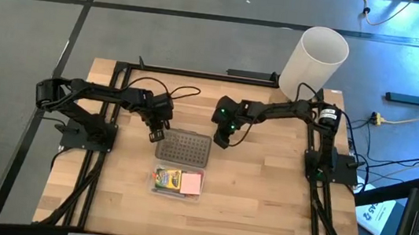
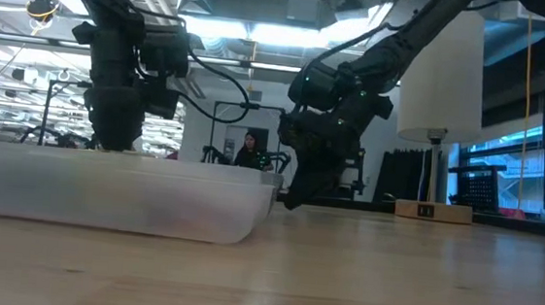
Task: Pack school essentials
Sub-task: Close the lid of the supply box
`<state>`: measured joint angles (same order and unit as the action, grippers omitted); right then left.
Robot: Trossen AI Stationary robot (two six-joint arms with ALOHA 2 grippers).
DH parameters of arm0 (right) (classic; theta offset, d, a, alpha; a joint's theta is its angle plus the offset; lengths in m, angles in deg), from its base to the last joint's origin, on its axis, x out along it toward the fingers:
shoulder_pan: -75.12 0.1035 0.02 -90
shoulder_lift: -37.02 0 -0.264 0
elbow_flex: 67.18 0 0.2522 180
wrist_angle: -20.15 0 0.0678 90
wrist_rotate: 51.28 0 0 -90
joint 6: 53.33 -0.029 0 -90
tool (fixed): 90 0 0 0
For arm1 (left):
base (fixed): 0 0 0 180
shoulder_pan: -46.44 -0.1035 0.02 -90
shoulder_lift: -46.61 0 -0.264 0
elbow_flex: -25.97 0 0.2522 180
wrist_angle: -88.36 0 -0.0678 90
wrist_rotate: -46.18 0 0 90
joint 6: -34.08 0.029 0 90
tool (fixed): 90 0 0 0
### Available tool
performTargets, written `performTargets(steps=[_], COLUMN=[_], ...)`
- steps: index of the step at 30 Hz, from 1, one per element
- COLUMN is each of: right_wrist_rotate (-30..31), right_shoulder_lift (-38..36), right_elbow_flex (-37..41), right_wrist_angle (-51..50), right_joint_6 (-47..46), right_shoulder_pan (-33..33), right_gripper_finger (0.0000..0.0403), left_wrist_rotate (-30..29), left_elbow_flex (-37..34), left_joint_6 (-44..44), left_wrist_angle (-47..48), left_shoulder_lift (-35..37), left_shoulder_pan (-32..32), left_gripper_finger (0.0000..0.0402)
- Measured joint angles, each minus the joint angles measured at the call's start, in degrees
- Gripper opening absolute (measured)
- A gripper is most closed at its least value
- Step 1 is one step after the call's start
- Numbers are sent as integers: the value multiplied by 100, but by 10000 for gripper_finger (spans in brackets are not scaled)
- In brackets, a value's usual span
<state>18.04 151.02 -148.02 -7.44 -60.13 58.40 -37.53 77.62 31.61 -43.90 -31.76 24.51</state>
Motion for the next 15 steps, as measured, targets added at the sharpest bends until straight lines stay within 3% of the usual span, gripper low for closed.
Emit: performTargets(steps=[6, 15], right_wrist_rotate=[-29, -785], right_shoulder_lift=[176, 467], right_elbow_flex=[-1, -10], right_wrist_angle=[313, 868], right_joint_6=[11, -16], right_shoulder_pan=[10, -6], right_gripper_finger=[35, 35], left_wrist_rotate=[37, 51], left_elbow_flex=[0, 0], left_joint_6=[-3, 3], left_wrist_angle=[0, 0], left_shoulder_lift=[0, 0], left_shoulder_pan=[0, -2], left_gripper_finger=[0, 0])
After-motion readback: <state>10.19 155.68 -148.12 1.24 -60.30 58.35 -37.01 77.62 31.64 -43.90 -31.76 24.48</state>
